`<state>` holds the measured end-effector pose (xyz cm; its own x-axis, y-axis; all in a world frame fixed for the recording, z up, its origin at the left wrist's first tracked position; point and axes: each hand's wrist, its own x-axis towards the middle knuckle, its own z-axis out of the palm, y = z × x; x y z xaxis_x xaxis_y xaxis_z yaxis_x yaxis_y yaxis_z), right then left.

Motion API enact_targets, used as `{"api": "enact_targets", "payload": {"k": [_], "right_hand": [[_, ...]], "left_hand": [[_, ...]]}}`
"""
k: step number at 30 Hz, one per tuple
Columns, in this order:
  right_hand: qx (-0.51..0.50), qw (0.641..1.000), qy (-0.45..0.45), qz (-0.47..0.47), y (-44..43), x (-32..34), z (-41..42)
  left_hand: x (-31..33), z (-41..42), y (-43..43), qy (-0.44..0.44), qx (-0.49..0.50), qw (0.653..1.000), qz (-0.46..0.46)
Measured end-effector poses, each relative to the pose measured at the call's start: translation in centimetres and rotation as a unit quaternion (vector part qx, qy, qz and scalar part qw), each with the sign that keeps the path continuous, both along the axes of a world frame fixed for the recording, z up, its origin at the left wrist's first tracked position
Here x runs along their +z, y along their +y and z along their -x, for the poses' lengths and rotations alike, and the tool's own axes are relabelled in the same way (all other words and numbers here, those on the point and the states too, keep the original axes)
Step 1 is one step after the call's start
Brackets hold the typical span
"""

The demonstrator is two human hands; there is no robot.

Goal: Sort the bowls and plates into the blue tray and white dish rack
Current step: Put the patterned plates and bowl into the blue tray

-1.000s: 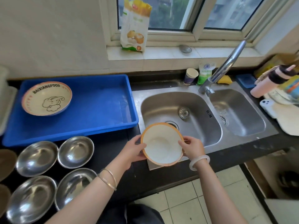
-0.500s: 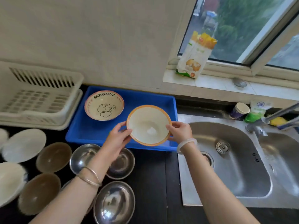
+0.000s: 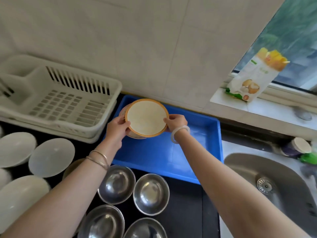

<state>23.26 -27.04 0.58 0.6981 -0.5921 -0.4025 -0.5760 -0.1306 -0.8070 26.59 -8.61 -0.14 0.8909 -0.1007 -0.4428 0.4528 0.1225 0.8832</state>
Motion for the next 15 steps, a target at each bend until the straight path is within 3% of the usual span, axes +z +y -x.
{"api": "enact_targets", "payload": {"k": [15], "right_hand": [[0.035,0.995,0.05,0.082,1.9,-3.5,-4.2]], "left_hand": [[-5.0,-4.2,0.5,0.028,0.008,0.995,-0.095]]}}
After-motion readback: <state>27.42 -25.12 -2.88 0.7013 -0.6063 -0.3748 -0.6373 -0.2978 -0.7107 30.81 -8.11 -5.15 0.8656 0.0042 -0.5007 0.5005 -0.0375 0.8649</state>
